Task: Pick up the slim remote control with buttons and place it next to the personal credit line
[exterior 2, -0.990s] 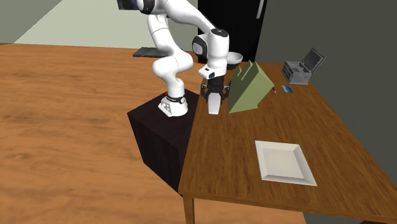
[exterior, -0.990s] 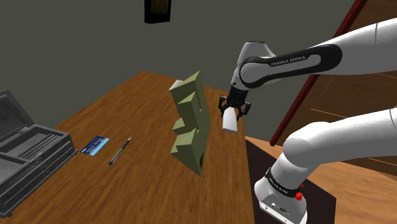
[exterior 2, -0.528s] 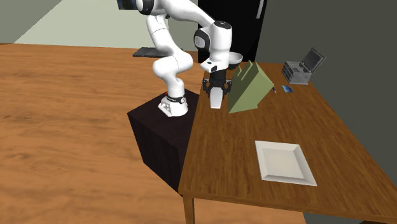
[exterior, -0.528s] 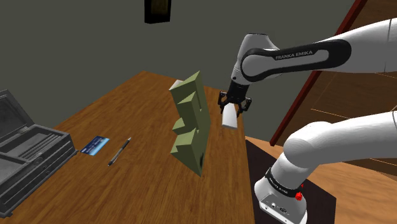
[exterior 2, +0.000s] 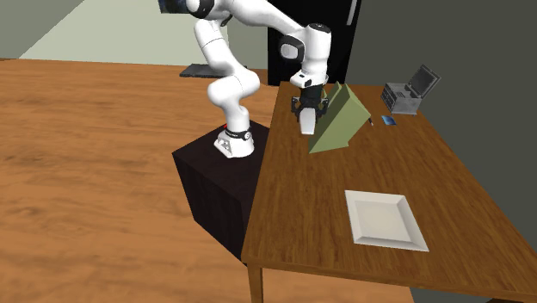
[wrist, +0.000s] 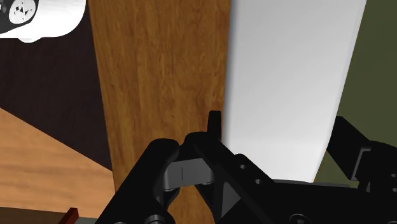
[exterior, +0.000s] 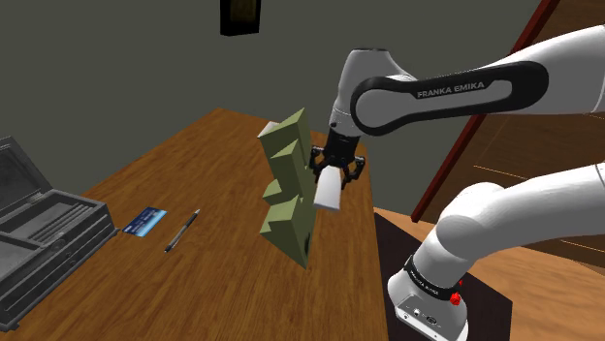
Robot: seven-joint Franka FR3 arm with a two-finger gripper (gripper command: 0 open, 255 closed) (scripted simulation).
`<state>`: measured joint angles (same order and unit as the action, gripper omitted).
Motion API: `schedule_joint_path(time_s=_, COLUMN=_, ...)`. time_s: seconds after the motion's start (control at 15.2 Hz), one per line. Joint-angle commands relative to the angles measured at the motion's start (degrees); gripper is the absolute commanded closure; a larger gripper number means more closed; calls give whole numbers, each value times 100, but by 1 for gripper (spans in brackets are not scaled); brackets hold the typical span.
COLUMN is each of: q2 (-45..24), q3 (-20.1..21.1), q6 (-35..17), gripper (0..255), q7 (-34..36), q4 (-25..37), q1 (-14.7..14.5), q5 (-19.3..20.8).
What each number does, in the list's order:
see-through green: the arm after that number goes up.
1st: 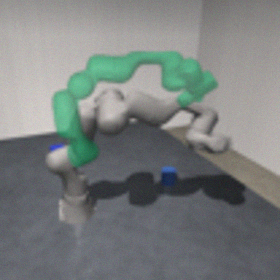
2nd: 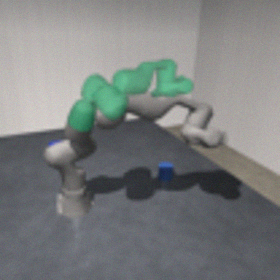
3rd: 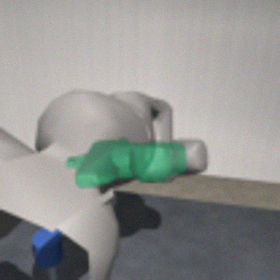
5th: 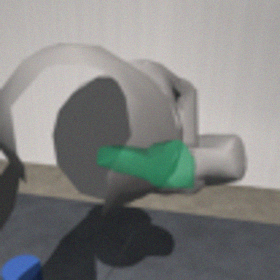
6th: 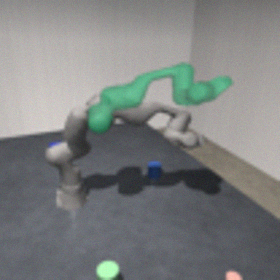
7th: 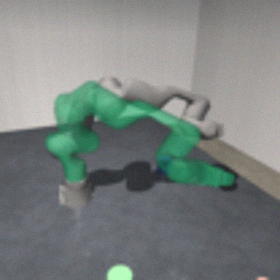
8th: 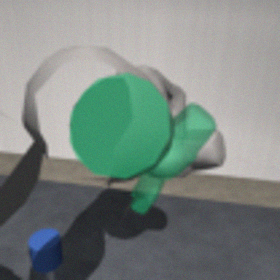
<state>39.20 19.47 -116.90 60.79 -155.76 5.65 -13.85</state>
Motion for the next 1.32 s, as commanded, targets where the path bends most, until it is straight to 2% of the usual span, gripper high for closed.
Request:
schedule_joint_path(time_s=0.0, q2=-185, q3=287, q6=-45, gripper=255, q7=336, q4=175, q1=-134, q5=-151)
schedule_joint_path(time_s=0.26, q2=-611, q3=668, q6=-157, gripper=255, q7=1028, q4=542, q1=-473, q5=-243)
schedule_joint_path(time_s=0.73, q2=-1553, q3=1504, q6=-338, gripper=255, q7=2187, q4=1419, q1=-665, q5=-195)
schedule_joint_path(time_s=0.99, q2=-2217, q3=2032, q6=-414, gripper=255, q7=2910, q4=2039, q1=-630, q5=63)
schedule_joint_path(time_s=1.25, q2=-3021, q3=2560, q6=-444, gripper=255, q7=3747, q4=2745, q1=-576, q5=579)
